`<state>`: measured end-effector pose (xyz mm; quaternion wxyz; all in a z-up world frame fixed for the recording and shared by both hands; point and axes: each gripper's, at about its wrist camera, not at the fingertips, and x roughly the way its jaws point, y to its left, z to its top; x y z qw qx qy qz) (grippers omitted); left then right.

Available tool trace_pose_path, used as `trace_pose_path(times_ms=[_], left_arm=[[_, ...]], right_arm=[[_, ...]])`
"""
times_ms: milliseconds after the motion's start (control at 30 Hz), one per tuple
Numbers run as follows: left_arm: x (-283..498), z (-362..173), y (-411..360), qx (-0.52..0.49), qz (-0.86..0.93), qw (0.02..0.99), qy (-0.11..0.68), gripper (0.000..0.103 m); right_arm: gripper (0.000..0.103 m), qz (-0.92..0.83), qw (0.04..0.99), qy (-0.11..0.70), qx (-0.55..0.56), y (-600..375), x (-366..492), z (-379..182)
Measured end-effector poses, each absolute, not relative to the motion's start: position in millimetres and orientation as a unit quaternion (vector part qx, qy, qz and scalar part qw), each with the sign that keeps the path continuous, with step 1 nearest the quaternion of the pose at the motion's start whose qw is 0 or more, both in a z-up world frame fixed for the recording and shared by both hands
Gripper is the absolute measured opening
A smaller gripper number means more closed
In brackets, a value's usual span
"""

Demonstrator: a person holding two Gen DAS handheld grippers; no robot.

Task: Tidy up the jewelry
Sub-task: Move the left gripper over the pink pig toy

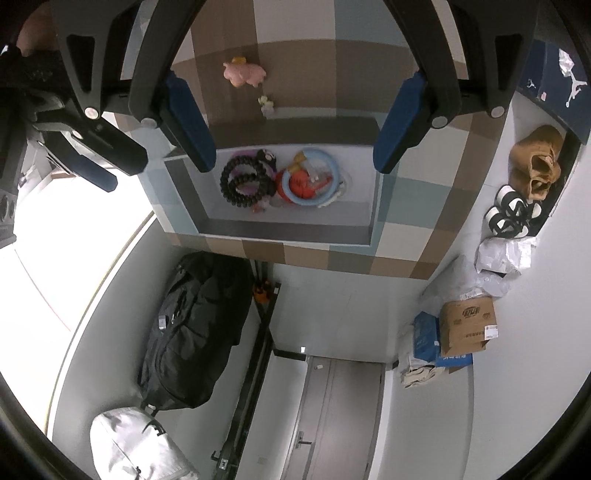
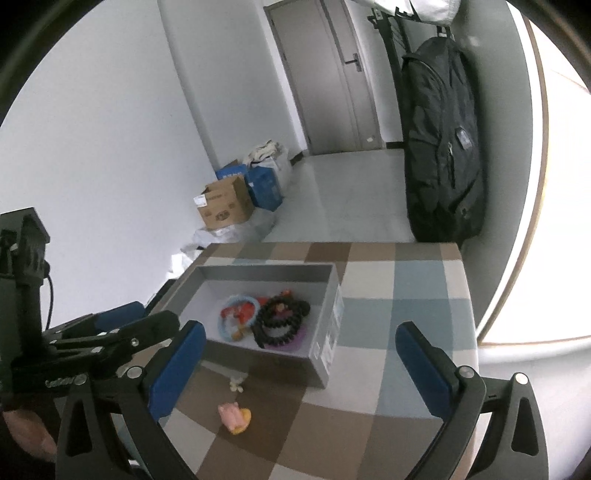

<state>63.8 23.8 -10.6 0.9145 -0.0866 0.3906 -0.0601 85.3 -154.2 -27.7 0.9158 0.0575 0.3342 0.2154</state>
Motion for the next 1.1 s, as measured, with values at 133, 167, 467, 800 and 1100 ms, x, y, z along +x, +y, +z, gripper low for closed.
trace_pose_path(times_ms=[133, 167, 467, 800, 1100], left_arm=[[57, -12, 19, -0.079, -0.06, 0.915, 0.392, 0.084], [55, -13, 18, -0.076, -0.059, 0.915, 0.391, 0.084], [47, -26, 6, -0.054, -0.08, 0.907, 0.41, 0.084], [40, -40, -9, -0.038, -0.116, 0.892, 0.435, 0.084], [38, -49, -15, -0.038, -0.131, 0.878, 0.458, 0.084]], right_arm=[[0.103, 0.21, 0.917, 0.336, 0.055, -157, 81, -29], [0.103, 0.211, 0.917, 0.335, 0.056, -158, 80, -29], [0.103, 0.206, 0.914, 0.345, 0.065, -164, 73, -34], [0.103, 0.192, 0.915, 0.348, 0.07, -172, 70, -36], [0.103, 0.19, 0.913, 0.353, 0.077, -174, 70, -36]])
